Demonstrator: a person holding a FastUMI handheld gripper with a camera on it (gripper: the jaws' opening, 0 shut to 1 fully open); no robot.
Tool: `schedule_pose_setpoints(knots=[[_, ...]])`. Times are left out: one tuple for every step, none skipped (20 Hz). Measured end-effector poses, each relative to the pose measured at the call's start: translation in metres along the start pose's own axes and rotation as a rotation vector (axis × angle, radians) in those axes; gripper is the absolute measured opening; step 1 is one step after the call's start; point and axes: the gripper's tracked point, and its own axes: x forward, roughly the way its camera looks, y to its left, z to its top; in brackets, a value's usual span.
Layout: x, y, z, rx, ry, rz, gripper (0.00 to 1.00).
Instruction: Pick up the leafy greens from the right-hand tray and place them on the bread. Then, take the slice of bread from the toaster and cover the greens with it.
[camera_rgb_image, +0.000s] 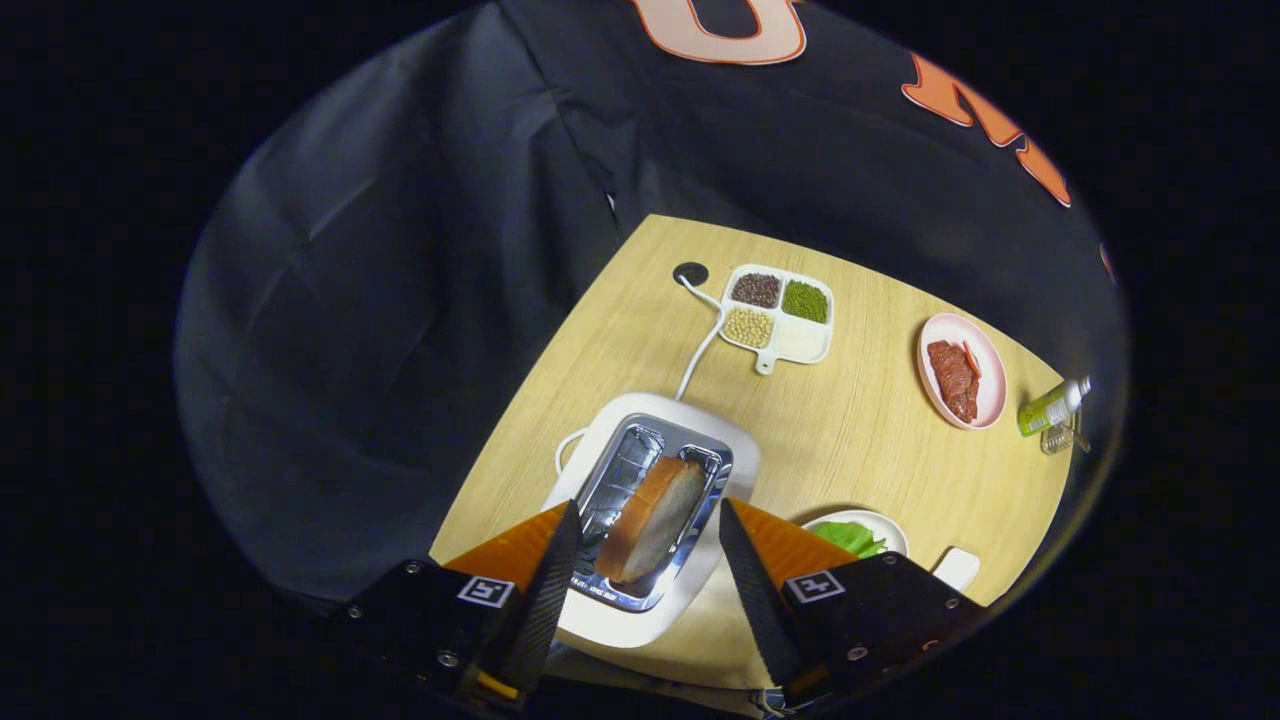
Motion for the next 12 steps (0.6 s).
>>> schedule_pose_setpoints(knots=[[0.004,-0.002,-0.001,0.012,0.023,-0.019,0.82],[0.008,-0.003,-0.002,0.024,0.04,-0.033,0.8],[0.012,-0.005,-0.003,0.038,0.055,-0.045,0.78],[0.014,-0.006,-0.005,0.048,0.068,-0.05,0.72],[0.018,-0.005,-0.007,0.058,0.09,-0.045,0.68],[0.018,0.002,-0.015,0.074,0.135,-0.021,0.59],[0.02,0.011,-0.021,0.101,0.168,0.008,0.55],[0.023,0.013,-0.022,0.111,0.177,0.01,0.43],[0.023,0.009,-0.02,0.107,0.175,-0.005,0.36],[0.026,0.007,-0.018,0.11,0.17,-0.013,0.28],[0.027,0.005,-0.016,0.118,0.166,-0.02,0.25],[0.024,0.002,-0.018,0.128,0.166,-0.018,0.19]])
